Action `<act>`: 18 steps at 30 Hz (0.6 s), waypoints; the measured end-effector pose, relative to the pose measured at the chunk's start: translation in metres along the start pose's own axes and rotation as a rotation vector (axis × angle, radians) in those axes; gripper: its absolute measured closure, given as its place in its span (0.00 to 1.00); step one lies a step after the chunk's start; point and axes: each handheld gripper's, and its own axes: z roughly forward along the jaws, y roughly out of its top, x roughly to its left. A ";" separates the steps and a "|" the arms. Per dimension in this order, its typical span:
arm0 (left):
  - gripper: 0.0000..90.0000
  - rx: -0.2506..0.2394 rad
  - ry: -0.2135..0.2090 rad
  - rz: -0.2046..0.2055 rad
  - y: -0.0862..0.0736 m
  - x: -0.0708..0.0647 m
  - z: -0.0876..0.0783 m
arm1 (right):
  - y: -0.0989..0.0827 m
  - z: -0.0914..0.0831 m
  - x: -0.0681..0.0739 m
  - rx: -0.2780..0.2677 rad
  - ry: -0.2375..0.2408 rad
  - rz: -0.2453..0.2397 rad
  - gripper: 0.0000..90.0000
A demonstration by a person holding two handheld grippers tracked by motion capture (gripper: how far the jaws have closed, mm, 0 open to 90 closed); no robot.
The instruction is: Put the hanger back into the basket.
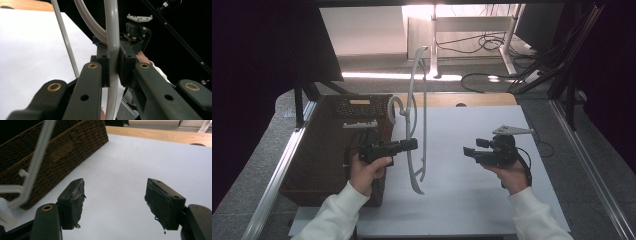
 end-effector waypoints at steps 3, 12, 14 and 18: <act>0.91 0.011 0.021 0.030 0.007 -0.003 -0.013 | -0.002 0.000 -0.003 -0.002 -0.007 0.007 0.36; 0.91 0.039 0.069 0.079 0.023 -0.006 -0.048 | -0.012 0.005 -0.008 0.051 -0.054 -0.007 0.34; 0.91 0.040 0.084 0.080 0.024 -0.003 -0.054 | -0.013 0.006 -0.009 0.060 -0.056 -0.011 0.34; 0.91 0.045 0.107 0.075 0.027 0.003 -0.065 | -0.018 0.010 -0.011 0.088 -0.067 -0.018 0.33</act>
